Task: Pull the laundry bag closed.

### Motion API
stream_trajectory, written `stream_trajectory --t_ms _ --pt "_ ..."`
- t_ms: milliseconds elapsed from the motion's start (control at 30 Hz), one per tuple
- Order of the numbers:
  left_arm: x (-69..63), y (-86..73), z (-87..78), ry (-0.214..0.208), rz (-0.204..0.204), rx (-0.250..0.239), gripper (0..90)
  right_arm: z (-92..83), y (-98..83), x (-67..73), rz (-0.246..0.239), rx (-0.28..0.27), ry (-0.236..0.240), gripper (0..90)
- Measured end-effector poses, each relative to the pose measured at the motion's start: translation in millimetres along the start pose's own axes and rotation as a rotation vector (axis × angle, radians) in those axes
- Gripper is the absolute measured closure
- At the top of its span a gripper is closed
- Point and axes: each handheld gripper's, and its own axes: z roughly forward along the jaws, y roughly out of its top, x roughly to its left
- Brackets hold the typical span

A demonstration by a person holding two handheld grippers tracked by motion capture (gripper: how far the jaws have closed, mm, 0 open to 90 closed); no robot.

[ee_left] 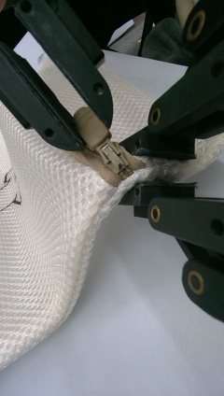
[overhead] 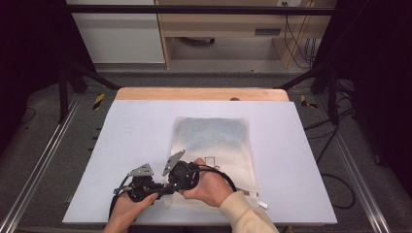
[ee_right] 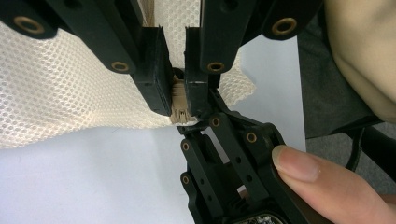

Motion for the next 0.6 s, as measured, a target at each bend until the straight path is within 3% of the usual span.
stream_trajectory --t_ms 267,600 --pt "-0.3 0.5 -0.5 0.004 0.0 0.001 80.9 0.1 -0.8 1.0 -0.036 0.026 -0.019 82.2" --pt "-1.4 1.5 -0.9 0.011 -0.001 0.008 81.4 0.8 -2.4 2.1 -0.041 0.039 -0.024 82.3"
